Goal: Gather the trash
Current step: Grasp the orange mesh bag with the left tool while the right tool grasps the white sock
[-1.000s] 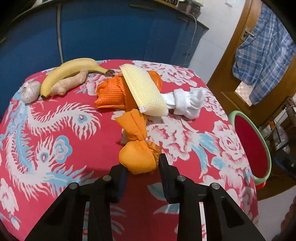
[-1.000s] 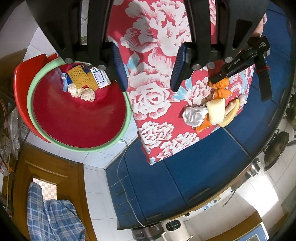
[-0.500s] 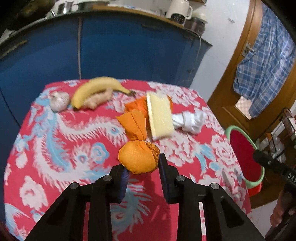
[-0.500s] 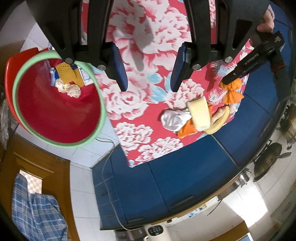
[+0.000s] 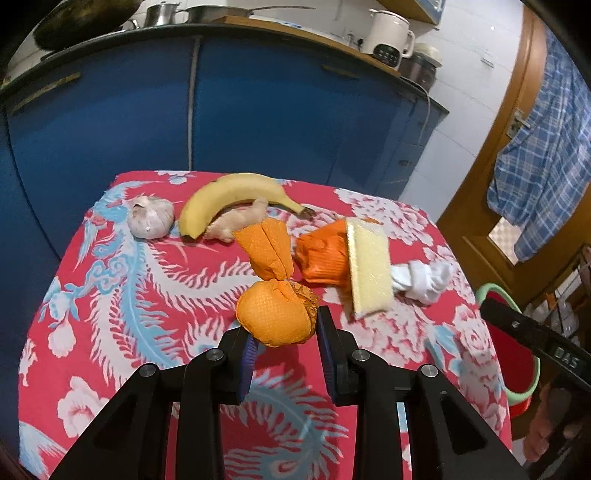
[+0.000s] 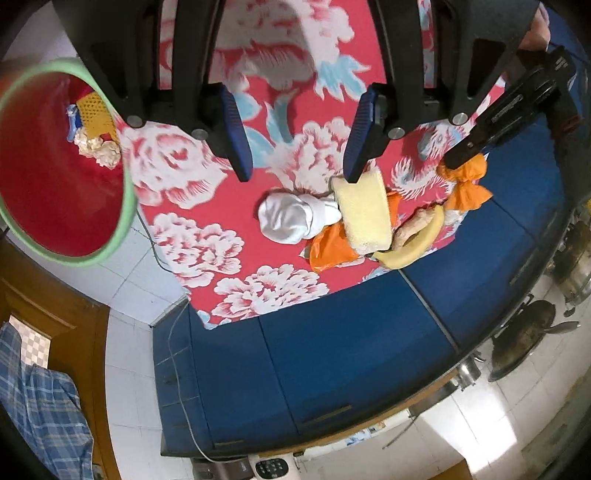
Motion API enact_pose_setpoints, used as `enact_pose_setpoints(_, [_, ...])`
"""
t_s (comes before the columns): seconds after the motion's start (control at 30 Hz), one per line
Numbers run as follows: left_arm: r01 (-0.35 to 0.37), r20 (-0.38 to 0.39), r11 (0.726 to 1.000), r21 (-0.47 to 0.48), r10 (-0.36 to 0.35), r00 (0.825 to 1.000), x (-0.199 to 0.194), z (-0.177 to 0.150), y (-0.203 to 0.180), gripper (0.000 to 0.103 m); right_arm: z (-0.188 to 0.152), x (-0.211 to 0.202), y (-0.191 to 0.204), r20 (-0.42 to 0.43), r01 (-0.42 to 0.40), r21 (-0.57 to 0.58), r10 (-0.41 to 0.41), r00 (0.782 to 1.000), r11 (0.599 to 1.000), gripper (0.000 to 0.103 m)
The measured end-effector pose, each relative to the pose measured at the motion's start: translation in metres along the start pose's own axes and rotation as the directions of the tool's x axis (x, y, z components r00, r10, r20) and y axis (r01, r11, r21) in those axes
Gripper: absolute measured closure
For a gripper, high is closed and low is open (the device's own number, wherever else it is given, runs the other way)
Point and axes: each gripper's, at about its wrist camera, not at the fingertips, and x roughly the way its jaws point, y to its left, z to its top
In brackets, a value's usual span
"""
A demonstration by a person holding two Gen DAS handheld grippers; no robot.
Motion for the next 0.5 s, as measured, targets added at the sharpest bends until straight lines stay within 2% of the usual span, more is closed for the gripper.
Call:
enact_pose_setpoints(0.3, [0.012, -0.002, 1.000, -0.027, -0.012, 1.000, 0.004, 0.008, 0.012, 0.072, 0.017, 0.044, 0.005, -0.036, 0.034, -0.001, -0.034, 0.999, 0.999, 0.049])
enact_pose_setpoints(0.5, [0.025, -0.008, 0.999, -0.030, -0.025, 1.000, 0.005, 0.006, 0.012, 0.072, 0.021, 0.066, 0.002, -0.040, 0.036, 0.042, -0.034, 0.999, 0.998, 0.049])
